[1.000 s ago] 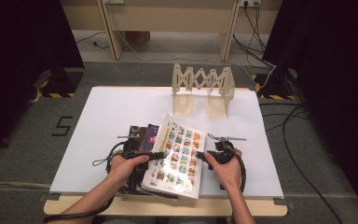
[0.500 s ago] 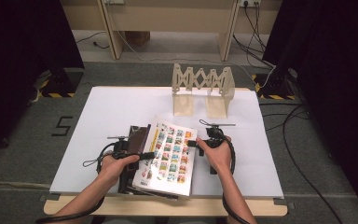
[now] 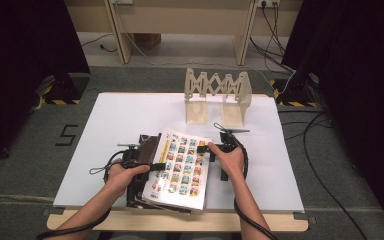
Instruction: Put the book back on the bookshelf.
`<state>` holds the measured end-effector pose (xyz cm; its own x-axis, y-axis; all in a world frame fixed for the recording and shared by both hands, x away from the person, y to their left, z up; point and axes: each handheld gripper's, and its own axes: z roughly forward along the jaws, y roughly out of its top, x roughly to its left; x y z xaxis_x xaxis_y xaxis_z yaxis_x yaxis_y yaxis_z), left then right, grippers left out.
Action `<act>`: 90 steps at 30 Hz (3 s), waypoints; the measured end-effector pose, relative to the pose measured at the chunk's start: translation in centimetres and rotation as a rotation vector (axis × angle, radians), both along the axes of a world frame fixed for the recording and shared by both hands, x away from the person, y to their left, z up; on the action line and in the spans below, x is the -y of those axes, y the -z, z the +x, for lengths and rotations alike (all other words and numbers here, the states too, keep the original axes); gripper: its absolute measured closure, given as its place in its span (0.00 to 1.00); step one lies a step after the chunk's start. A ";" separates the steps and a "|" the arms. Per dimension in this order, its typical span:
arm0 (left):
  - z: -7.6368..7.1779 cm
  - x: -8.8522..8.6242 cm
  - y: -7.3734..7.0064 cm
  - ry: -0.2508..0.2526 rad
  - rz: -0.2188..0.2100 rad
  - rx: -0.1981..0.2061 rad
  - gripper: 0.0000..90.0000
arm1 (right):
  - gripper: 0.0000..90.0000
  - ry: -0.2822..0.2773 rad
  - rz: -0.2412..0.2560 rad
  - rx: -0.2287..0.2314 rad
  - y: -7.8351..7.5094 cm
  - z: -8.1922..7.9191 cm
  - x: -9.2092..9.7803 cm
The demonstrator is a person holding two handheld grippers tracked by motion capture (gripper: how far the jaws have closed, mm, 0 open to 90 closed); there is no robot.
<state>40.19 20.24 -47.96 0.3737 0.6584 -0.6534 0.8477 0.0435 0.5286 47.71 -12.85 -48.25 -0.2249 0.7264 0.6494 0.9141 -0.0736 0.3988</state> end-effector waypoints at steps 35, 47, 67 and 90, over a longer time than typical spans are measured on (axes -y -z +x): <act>0.0 -1.5 -1.1 0.035 0.100 0.069 0.57 | 0.82 0.010 0.135 0.152 -5.6 -0.3 -1.6; -2.4 -4.3 -1.5 -0.062 0.194 0.205 0.47 | 0.82 0.034 0.039 0.296 -9.5 -2.1 -0.9; -3.8 -7.6 -0.4 -0.166 0.205 0.224 0.45 | 0.82 0.062 -0.028 0.400 -12.1 -3.3 -0.8; -3.9 -7.7 -0.2 -0.172 0.203 0.224 0.46 | 0.82 0.164 -0.117 0.578 -16.2 -4.2 0.7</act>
<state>36.31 27.97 -47.75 0.3654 0.8320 -0.4175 0.6994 0.0506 0.7130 43.53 -13.53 -32.09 -0.3961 0.8406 0.3694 0.5279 -0.1207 0.8407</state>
